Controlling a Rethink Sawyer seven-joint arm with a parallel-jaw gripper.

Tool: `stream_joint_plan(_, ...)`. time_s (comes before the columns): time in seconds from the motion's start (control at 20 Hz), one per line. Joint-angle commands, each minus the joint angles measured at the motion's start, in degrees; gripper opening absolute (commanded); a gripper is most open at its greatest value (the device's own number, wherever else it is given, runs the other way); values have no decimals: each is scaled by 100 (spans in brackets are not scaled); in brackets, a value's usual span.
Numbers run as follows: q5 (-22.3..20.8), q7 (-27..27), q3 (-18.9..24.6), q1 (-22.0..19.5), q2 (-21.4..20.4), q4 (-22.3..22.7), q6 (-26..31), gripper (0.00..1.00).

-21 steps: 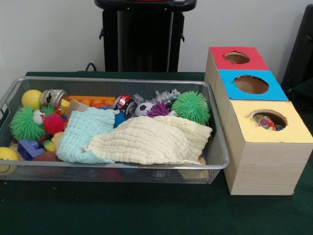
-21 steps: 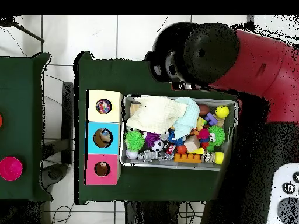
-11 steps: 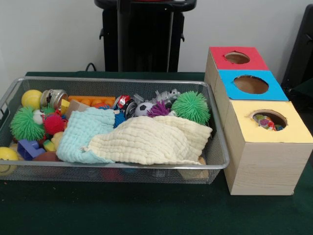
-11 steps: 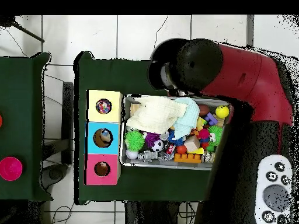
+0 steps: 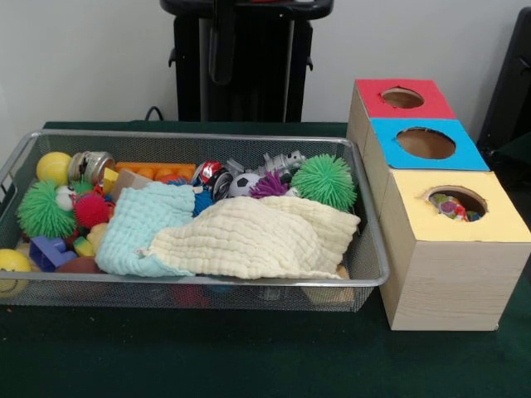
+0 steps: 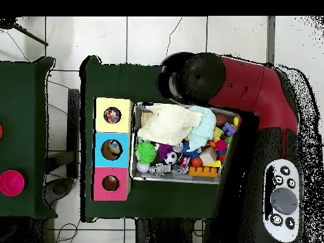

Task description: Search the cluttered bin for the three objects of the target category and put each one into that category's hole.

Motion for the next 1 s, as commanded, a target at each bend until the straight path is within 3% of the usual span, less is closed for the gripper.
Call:
stream_joint_plan(0.05,-121,-616,462,8,435,1215,-752,0)
stream_joint_plan(0.65,-270,-673,432,71,659,1251,-1131,0)
stream_joint_plan(0.9,-501,-718,488,-6,958,1344,-2062,0)
stream_joint_plan(1.0,-482,-724,482,-2,986,1320,-1986,0)
